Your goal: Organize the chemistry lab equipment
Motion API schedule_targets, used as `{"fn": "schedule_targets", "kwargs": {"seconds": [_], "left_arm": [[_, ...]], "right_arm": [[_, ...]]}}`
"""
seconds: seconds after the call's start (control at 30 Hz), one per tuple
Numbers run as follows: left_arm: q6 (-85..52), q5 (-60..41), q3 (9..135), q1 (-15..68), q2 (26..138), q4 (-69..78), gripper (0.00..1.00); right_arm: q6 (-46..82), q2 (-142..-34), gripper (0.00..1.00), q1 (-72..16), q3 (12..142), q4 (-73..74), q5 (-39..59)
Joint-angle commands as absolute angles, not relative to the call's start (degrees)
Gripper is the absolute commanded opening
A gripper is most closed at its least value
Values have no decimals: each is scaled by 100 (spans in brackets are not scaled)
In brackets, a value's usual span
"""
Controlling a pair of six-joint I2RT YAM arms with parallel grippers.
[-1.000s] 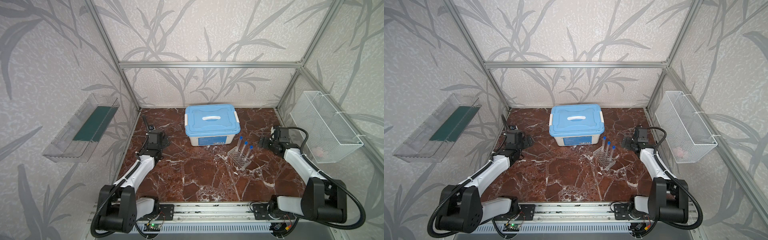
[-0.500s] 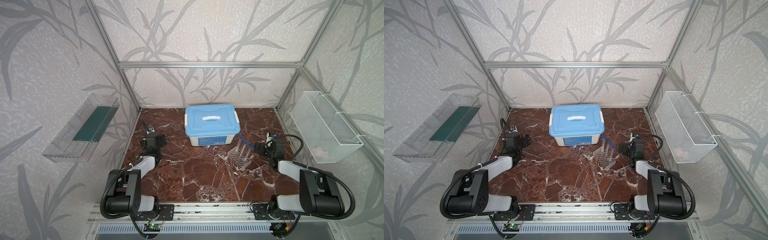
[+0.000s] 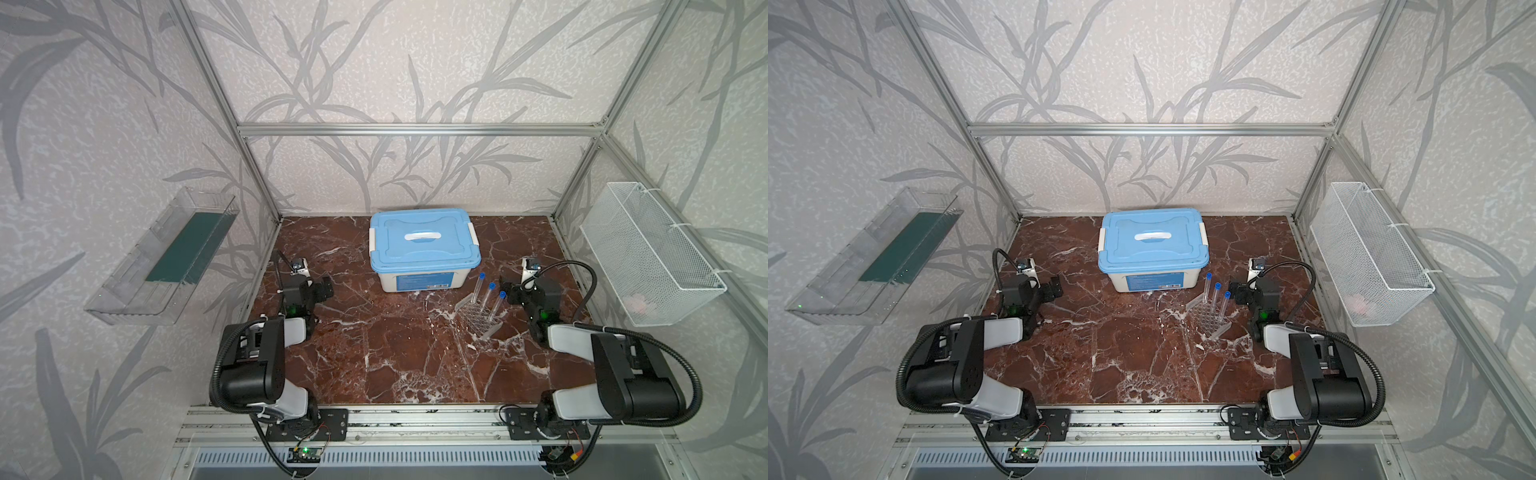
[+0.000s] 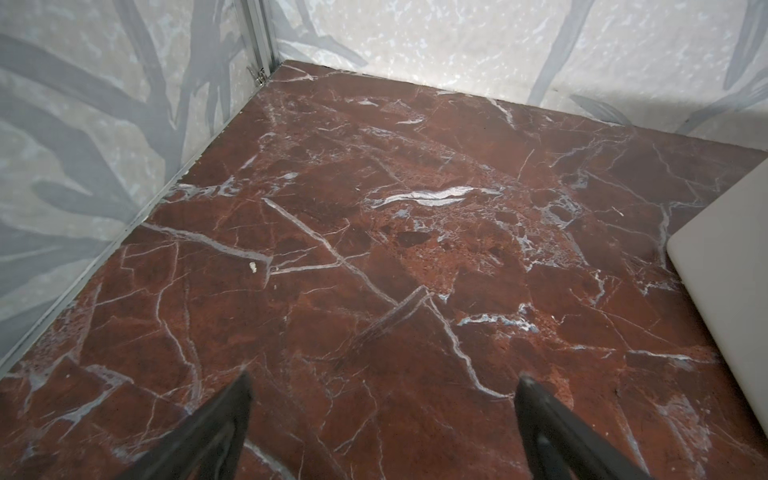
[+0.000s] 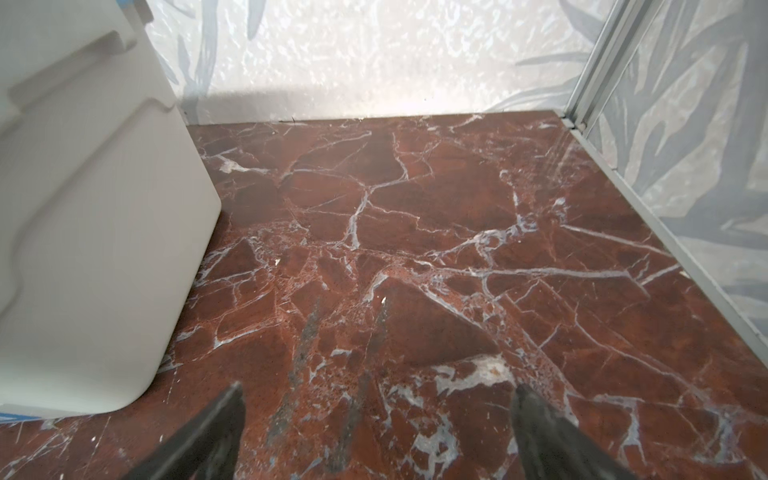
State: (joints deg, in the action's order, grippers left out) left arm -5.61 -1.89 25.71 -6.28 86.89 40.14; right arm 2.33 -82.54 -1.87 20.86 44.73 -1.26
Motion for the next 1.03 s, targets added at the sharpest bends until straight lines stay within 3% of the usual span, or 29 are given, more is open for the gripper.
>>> {"fn": "schedule_targets", "kwargs": {"seconds": [0.0, 0.1, 0.2, 1.0], "left_arm": [[-294, -147, 2406, -491, 8748, 4696, 99], [-288, -223, 2053, -497, 8982, 5640, 99], [-309, -202, 2193, -503, 8867, 5150, 99], [-290, -190, 2156, -492, 8947, 5354, 99]], "right_arm": [[-12, -8759, 97, -282, 1876, 5548, -325], [-84, -9026, 98, -358, 1853, 6028, -447], [-128, -8761, 99, -413, 2189, 4979, -473], [-262, -8825, 99, -572, 2253, 4952, -638]]}}
